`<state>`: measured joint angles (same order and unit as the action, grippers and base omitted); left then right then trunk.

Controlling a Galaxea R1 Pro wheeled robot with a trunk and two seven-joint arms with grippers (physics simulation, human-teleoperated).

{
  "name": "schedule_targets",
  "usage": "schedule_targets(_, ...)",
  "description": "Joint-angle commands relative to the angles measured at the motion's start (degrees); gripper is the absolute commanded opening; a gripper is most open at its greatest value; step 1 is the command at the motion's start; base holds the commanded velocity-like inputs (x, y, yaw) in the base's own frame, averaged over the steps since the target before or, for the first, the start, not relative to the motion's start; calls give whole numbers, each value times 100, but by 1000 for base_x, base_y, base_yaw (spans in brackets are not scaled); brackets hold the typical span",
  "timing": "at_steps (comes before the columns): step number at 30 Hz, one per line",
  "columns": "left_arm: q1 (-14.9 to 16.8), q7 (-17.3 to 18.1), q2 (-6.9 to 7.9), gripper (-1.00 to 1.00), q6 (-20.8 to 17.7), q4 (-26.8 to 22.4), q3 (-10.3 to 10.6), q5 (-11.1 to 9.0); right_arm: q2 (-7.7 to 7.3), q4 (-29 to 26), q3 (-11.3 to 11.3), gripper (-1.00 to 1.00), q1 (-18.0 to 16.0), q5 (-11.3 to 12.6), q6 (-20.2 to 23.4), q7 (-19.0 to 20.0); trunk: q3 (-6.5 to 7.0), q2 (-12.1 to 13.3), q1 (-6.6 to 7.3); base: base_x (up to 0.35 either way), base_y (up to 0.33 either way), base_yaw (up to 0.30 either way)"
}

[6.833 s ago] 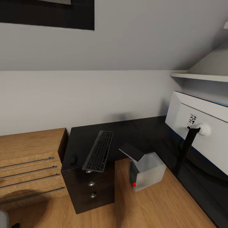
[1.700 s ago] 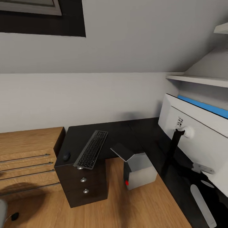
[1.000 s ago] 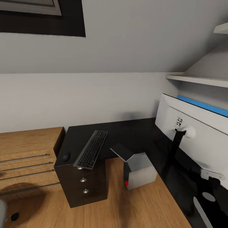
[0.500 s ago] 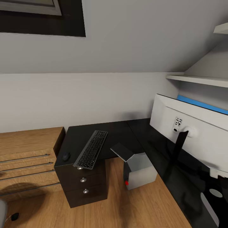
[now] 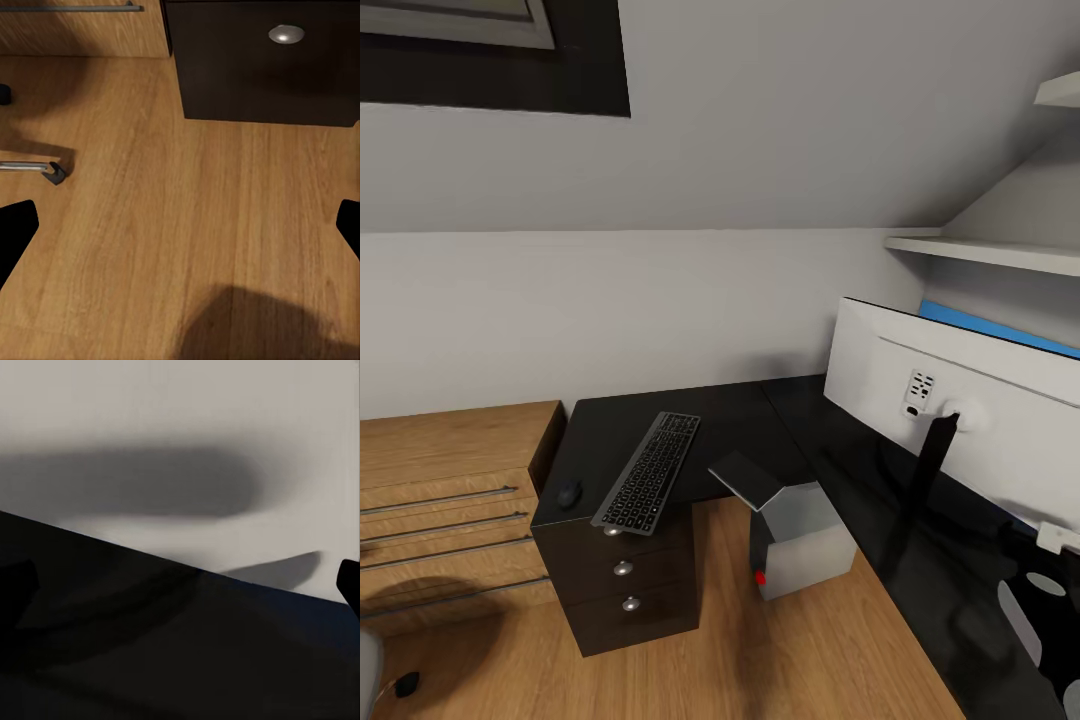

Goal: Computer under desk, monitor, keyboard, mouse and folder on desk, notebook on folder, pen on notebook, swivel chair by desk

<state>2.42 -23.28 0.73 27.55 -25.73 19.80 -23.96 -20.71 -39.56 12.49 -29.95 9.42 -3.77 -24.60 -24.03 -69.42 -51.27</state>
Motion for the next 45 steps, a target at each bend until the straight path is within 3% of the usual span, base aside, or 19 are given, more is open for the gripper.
schedule_targets(1, 4, -45, 6, 100, 15, -3, 49, -30, 12, 19, -18, 100, -20, 60, -38, -4, -6, -4, 0, 0, 0, 0)
schedule_targets(8, 4, -39, 6, 100, 14, -3, 57, -30, 90, 29, -90, 100, -34, 60, -36, -1, -6, -4, 0, 0, 0, 0)
schedule_targets(27, 4, -36, -6, 100, -27, 4, 74, -30, 994, 0, -1185, 100, -37, -4, -53, -42, -6, -4, 0, 0, 162, 0)
schedule_targets(38, 4, -36, -11, 100, -22, 6, 83, -22, 1093, 47, -1304, 100, -32, -150, -110, -46, -6, -4, 0, 112, 38, 0)
schedule_targets(45, 4, -46, -6, 100, -28, 10, 251, -27, 1073, 76, -1140, 100, -32, -139, -284, -68, -6, -4, 0, 121, 6, 0)
